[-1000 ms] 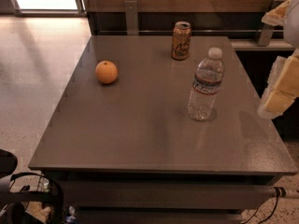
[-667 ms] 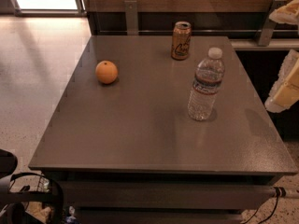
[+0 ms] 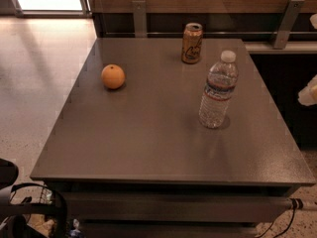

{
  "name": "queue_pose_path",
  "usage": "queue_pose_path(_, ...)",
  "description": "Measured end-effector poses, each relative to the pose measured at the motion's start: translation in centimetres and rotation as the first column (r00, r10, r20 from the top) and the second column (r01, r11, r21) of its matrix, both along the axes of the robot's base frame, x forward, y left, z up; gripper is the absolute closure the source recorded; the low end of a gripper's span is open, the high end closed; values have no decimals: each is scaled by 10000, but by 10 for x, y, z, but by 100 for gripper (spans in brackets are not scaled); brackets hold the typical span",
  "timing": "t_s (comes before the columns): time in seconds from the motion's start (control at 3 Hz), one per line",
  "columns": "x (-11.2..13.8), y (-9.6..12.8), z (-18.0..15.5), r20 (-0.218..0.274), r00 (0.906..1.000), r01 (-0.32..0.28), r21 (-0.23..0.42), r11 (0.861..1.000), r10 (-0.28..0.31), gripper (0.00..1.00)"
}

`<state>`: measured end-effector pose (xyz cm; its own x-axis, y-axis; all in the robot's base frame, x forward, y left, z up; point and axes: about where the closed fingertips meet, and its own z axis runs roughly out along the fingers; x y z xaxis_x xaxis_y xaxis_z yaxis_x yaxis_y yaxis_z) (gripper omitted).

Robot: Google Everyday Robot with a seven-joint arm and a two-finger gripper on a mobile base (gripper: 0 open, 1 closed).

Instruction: Pick water bottle

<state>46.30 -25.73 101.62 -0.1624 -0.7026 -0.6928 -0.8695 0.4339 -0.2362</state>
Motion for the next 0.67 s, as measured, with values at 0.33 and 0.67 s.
queue_pose_path(0.33,7,14,1,454,9986,-345,1730,9843,271,0)
queue_pose_path(0.67,17,34,-2,881,9946,-803,3119,9467,553,0)
